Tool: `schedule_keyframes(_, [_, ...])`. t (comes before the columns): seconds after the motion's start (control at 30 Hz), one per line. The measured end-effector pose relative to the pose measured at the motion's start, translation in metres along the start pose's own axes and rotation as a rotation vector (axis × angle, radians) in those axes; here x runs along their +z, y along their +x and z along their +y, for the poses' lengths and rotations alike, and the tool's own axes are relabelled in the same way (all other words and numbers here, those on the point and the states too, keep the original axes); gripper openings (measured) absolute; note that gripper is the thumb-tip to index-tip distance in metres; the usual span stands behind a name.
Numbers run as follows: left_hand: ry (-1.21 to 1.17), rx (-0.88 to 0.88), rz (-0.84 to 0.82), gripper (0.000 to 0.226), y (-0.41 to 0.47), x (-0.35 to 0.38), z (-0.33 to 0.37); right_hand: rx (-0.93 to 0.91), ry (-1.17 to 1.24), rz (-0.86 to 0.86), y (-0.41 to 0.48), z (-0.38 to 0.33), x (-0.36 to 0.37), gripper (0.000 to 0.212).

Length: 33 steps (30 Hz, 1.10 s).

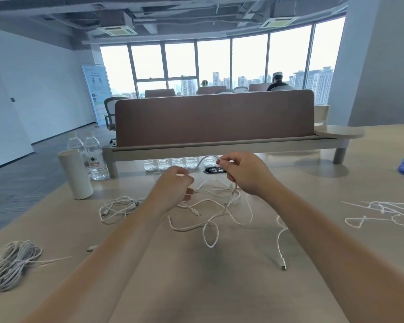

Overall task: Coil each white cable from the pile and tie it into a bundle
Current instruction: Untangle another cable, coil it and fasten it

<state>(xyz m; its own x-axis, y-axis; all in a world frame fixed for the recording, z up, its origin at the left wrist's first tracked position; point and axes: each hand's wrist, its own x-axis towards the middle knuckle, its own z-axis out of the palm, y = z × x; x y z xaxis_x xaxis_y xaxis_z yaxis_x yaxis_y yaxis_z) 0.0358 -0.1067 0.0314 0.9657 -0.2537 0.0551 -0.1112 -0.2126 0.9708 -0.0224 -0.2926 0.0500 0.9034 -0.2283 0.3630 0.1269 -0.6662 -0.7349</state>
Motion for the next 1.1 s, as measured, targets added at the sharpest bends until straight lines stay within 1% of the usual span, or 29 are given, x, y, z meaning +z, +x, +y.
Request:
schedule_keyframes(0.1, [0.099,0.057,-0.017,0.03,0.003,-0.009,0.006,-0.019,0.009,-0.03,-0.001,-0.009,-0.008,0.024])
schedule_keyframes(0.2, [0.189,0.1,-0.064,0.041,0.006,-0.016,0.01,-0.029,0.117,-0.171,-0.004,-0.018,-0.011,0.022])
schedule_keyframes(0.27, [0.197,0.102,-0.074,0.035,0.009,-0.021,0.013,-0.018,0.11,-0.277,-0.005,-0.023,-0.011,0.022])
schedule_keyframes(0.33, [0.205,0.091,-0.05,0.026,0.011,-0.028,0.014,-0.022,-0.038,-0.338,-0.004,-0.024,-0.008,0.022])
schedule_keyframes(0.4, [0.219,0.075,-0.039,0.02,0.013,-0.035,0.014,-0.022,-0.201,-0.352,-0.003,-0.02,-0.001,0.023])
schedule_keyframes(0.43, [0.217,0.067,-0.047,0.018,0.013,-0.038,0.013,-0.002,-0.189,-0.369,-0.003,-0.016,0.003,0.023])
schedule_keyframes(0.53, [0.202,0.031,-0.097,0.016,0.009,-0.038,0.008,0.067,0.05,-0.417,-0.004,-0.008,0.018,0.02])
schedule_keyframes(0.67, [0.126,-0.053,-0.183,0.025,0.001,-0.027,0.003,0.147,0.289,-0.352,-0.002,-0.009,0.032,0.02])
schedule_keyframes(0.8, [0.126,-0.104,-0.273,0.027,-0.004,-0.017,-0.004,0.186,0.413,-0.302,0.003,-0.013,0.036,0.02])
schedule_keyframes(0.93, [0.155,-0.097,-0.373,0.02,-0.006,-0.008,-0.01,0.193,0.474,-0.285,0.007,-0.015,0.037,0.021])
schedule_keyframes(1.03, [0.173,-0.081,-0.36,0.012,-0.005,0.0,-0.014,0.198,0.504,-0.3,0.006,-0.013,0.038,0.019])
schedule_keyframes(1.1, [0.172,-0.071,-0.356,0.017,-0.005,0.004,-0.018,0.212,0.521,-0.297,0.005,-0.011,0.038,0.017])
